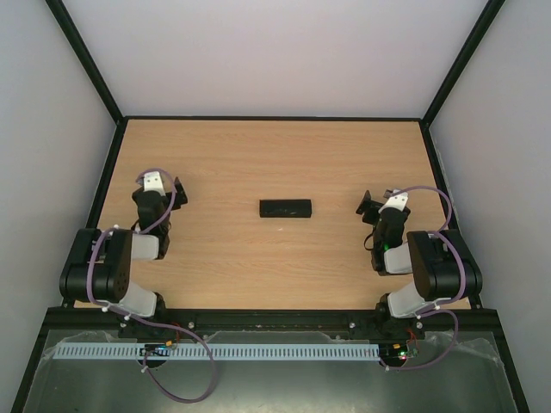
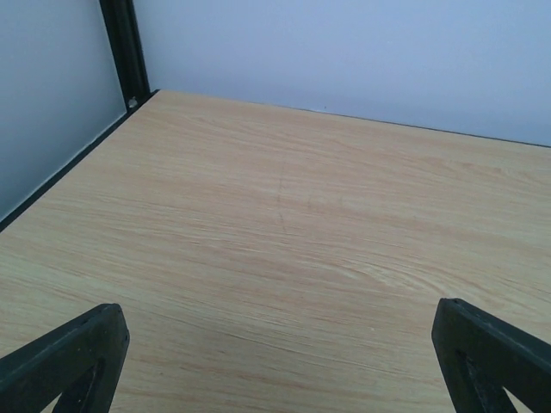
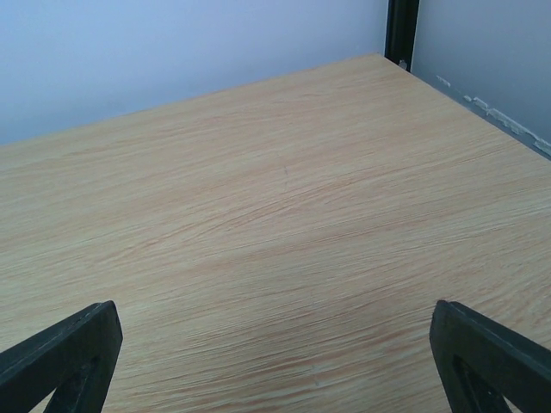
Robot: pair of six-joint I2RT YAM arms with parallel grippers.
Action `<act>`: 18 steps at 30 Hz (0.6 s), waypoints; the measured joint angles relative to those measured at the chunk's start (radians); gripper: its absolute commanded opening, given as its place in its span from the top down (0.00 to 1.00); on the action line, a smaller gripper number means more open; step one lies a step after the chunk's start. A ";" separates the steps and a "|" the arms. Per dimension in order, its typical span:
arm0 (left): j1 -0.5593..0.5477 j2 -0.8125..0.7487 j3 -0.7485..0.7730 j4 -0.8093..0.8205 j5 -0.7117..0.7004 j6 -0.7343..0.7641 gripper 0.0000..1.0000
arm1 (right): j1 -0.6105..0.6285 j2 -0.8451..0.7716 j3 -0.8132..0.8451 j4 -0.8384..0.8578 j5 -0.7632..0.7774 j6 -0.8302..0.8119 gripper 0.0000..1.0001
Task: Organize the sunglasses
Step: Reset both arms
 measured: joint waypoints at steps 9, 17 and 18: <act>-0.021 0.040 -0.100 0.194 -0.031 0.034 0.01 | 0.000 0.000 0.002 0.000 -0.002 -0.004 0.01; -0.021 0.040 -0.100 0.232 -0.039 0.040 0.00 | 0.000 0.000 0.002 -0.001 -0.002 -0.004 0.01; -0.021 0.040 -0.100 0.234 -0.039 0.040 0.00 | 0.000 0.000 0.002 -0.001 -0.002 -0.004 0.01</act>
